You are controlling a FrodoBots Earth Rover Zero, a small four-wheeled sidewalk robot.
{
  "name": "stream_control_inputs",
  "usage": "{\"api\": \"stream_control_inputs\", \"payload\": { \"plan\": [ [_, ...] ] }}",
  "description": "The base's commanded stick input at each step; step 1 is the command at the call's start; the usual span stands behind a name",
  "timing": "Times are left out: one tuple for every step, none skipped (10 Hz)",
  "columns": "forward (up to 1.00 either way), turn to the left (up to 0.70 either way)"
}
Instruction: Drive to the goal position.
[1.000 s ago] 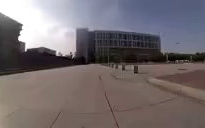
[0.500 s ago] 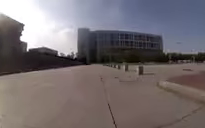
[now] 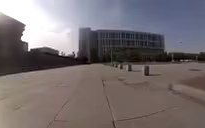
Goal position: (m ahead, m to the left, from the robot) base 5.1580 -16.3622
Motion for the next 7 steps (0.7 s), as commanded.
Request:
{"api": "stream_control_inputs", "payload": {
  "plan": [
    [1.0, 0.0],
    [1.0, 0.0],
    [1.0, 0.0],
    [1.0, 0.0],
    [1.0, 0.0],
    [1.0, -0.24],
    [1.0, -0.4]
  ]
}}
